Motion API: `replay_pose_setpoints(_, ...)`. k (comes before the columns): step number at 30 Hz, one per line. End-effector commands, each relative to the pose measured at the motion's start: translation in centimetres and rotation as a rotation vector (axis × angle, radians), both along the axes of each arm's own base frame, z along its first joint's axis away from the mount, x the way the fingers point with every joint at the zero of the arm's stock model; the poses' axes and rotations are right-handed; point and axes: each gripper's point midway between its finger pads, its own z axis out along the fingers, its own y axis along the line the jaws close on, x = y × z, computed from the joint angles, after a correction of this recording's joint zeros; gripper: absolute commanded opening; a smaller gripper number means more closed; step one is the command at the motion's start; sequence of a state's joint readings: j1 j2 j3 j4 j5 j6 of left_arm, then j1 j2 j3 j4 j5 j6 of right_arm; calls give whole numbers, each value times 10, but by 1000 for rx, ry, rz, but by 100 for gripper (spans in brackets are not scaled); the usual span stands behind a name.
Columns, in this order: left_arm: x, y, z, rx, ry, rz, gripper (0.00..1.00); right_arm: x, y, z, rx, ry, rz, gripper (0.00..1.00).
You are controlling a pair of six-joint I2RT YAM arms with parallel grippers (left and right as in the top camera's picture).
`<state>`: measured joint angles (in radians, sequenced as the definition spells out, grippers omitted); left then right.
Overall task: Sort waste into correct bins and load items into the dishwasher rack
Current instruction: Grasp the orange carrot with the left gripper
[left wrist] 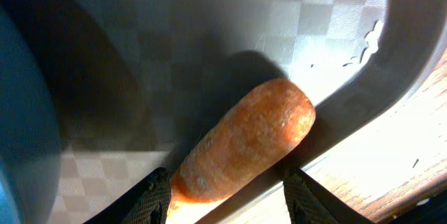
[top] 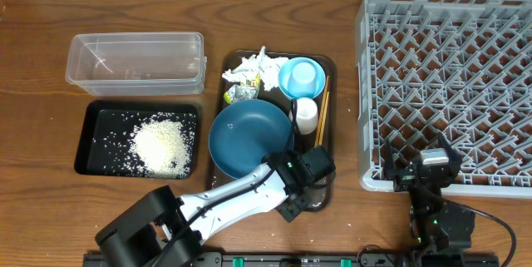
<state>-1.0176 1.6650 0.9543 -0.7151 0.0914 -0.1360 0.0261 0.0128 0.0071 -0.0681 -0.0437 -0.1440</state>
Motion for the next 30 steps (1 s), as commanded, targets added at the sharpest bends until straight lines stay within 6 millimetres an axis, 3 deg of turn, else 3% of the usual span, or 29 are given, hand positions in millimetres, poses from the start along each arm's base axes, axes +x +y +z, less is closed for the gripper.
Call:
replay_pose_setpoints(1,-1,1,-5,8,5,-22,56,0,2,-1,-11,3,4,99)
replay_pose_setpoints(9,2,-3,-5,-8,-5,-21,62,0,2,-1,-12,3,4,99)
replay_pose_setpoints(30,10,9,-15,33,-67,32,61,0,2,-1,-11,3,4,99)
